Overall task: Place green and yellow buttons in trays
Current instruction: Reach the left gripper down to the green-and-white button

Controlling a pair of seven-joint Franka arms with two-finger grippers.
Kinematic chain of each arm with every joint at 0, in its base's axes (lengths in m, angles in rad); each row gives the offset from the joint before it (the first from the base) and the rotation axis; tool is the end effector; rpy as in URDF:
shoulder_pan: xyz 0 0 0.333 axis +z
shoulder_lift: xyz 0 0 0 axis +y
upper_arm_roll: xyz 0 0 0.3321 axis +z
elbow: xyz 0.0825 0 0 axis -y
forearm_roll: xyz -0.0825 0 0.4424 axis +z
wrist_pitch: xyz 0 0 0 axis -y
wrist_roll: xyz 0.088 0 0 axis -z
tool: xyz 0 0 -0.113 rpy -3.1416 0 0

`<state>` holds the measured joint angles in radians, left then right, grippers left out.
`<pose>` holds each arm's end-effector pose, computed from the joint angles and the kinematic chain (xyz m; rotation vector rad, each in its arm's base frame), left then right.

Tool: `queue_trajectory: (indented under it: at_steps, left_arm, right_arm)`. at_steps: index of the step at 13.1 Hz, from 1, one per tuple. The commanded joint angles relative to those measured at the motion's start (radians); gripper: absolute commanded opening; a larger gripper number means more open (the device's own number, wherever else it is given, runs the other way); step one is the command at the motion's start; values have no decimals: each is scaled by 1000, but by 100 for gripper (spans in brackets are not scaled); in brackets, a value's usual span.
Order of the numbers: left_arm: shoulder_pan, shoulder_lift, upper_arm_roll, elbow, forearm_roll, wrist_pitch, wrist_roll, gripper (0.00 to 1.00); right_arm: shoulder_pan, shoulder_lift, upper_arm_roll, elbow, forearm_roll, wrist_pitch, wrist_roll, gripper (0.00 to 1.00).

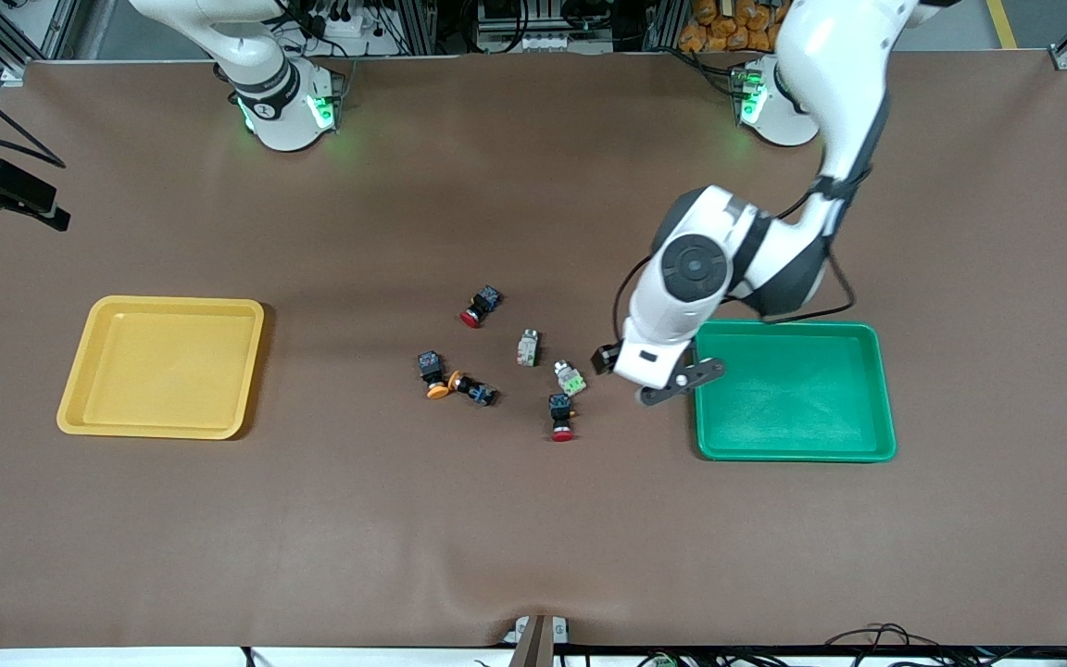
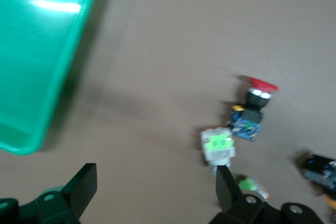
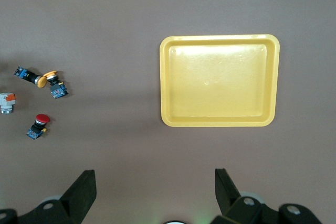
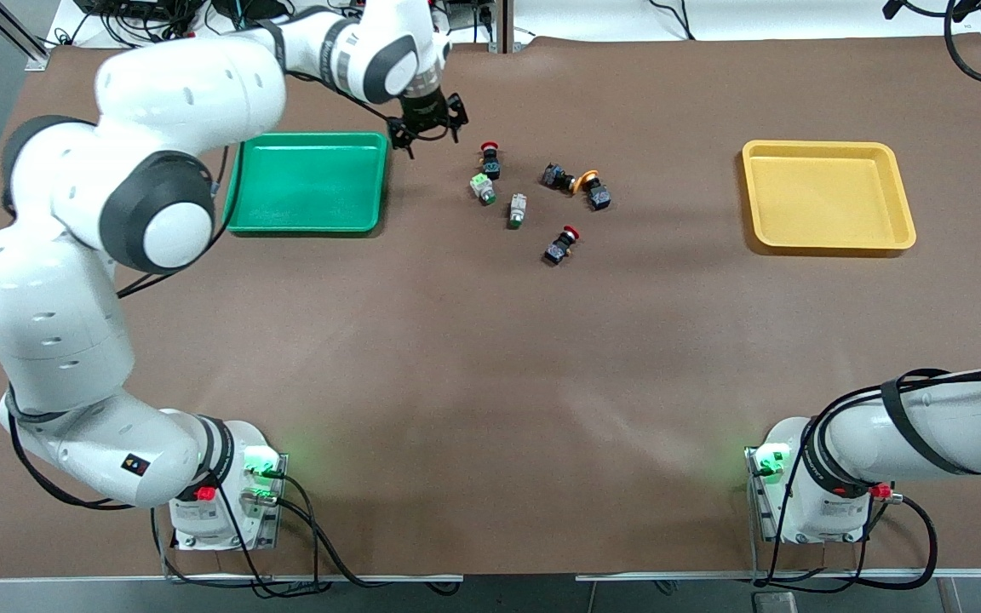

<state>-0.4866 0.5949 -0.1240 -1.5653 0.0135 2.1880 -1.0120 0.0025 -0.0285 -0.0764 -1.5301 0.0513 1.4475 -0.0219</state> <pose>0.6294 -0.4249 0.2768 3.0119 0.6356 -0.0305 0.5892 -0.0380 0.6627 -3.0840 0.0725 0.0796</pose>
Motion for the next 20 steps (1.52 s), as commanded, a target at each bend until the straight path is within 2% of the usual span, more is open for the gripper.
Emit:
queue_trajectory:
  at_steps: [1,4,6,8,10,12,15,18,20]
  left_arm:
    - [-30,103,10,137,5,18,-40,100]
    - [-50,157,17,160,6,107,-34,100]
    - [-84,166,18,156,6,115,-45,100]
    - [-90,193,21,157,9,125,-43,100]
    - [-90,221,23,159,42,208,-22,100]
    - [-90,233,23,166,56,237,-5,100]
    - [-109,232,21,160,59,240,-16,100]
    - [-113,230,21,111,60,228,-23,100]
    - [-127,235,20,100,59,228,-26,93]
  right_arm:
    - [-7,-7,0,-10,10,4,2,100]
    - [-39,-1,6,-10,41,7,0,100]
    - [-27,5,4,-9,41,7,0,100]
    - [-25,34,4,1,42,7,0,100]
    - [-19,68,4,16,42,5,3,100]
    - [-6,103,3,19,41,2,3,100]
    - [-3,134,0,19,39,4,-1,100]
    - [5,166,-2,18,38,-6,-9,100]
    - [10,206,-2,16,39,-4,-13,100]
